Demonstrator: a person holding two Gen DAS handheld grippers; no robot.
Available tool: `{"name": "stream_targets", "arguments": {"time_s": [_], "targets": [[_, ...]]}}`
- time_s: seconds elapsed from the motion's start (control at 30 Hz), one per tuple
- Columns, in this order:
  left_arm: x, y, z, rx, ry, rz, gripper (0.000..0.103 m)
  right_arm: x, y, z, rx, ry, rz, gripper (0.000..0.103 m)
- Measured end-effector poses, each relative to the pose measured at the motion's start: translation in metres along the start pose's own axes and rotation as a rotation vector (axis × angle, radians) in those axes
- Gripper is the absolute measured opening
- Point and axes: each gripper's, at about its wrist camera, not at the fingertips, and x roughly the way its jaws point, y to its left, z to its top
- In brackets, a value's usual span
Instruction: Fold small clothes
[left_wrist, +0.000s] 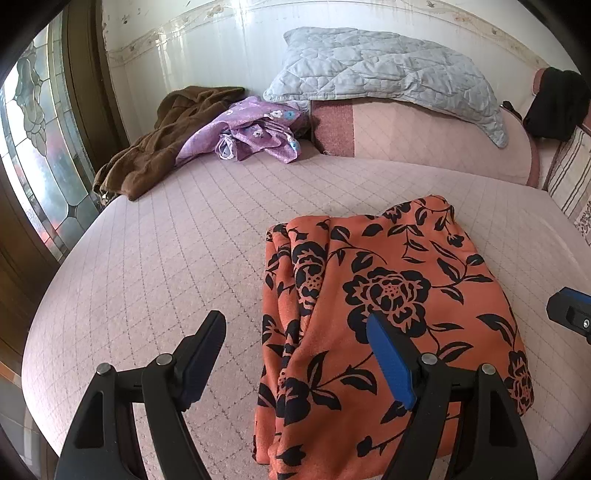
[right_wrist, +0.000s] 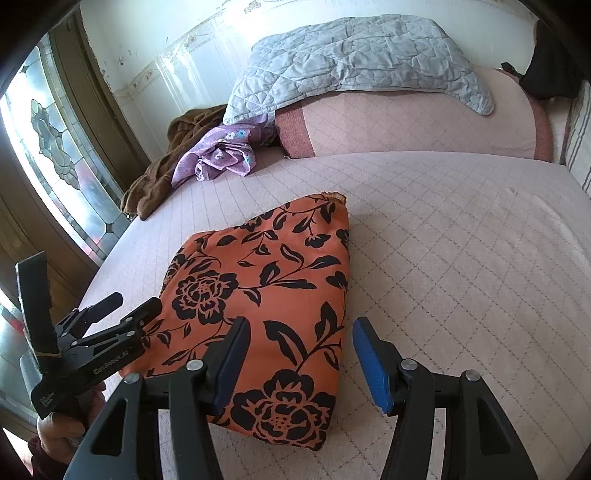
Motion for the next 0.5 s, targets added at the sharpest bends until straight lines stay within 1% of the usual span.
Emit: {"name": "stream_targets", "arguments": {"time_s": [0.5], "targets": [[0.001,0.0051,0.0012,-0.016,0.005,-0.007,0.079,-0.0018,0.0083,-0.0015,-0.018,-0.002,-0.006,0.062]]}}
